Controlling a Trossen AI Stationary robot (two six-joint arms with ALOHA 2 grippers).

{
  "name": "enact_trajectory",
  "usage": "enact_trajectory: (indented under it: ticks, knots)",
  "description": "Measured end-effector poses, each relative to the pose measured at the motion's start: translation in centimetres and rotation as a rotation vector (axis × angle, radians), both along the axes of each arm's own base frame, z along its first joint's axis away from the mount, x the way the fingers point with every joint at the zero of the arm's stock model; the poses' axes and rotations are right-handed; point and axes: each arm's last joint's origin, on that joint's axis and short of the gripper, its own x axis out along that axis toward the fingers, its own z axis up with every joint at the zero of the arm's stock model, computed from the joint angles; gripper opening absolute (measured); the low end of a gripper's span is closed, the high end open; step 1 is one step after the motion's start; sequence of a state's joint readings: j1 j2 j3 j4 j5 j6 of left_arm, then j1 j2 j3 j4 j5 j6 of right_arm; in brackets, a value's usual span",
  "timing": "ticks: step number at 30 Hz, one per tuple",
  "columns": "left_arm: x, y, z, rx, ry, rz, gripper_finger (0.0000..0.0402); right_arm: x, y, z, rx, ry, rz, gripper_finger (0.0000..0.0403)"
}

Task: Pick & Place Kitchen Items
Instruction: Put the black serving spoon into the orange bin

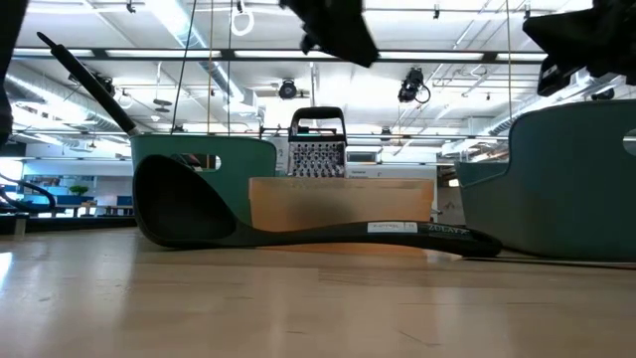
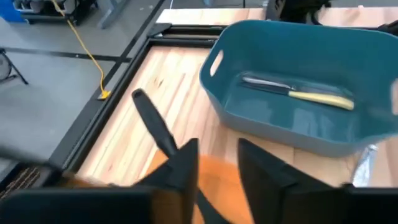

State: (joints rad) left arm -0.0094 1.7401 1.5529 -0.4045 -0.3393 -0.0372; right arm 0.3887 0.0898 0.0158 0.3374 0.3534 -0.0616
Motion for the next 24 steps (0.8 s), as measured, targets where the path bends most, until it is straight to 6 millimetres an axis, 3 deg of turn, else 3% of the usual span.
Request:
enact_trajectory:
  ticks: [5, 9, 14, 24]
  knots:
    - [1.8, -0.4, -0.3, 0.019, 0.036, -0.108, 0.0205, 0.0, 0.0, 0.0, -0.002, 0.002, 0.006, 0.0025]
    - [2.4, -1.7, -2.5, -0.029, 0.147, -0.334, 0.0249, 0.0, 0.1, 0.0, -0.009, 0.003, 0.015, 0.0025]
    - [2.7, -3.8, -5.8, -0.031, 0.318, -0.535, 0.0259, 0.0, 0.1, -0.1, -0.032, 0.004, 0.015, 0.0025]
    - [4.8, -8.0, -12.3, -0.047, 0.464, -0.642, 0.0259, 0.0, -0.1, 0.0, -0.022, 0.004, -0.026, 0.0025]
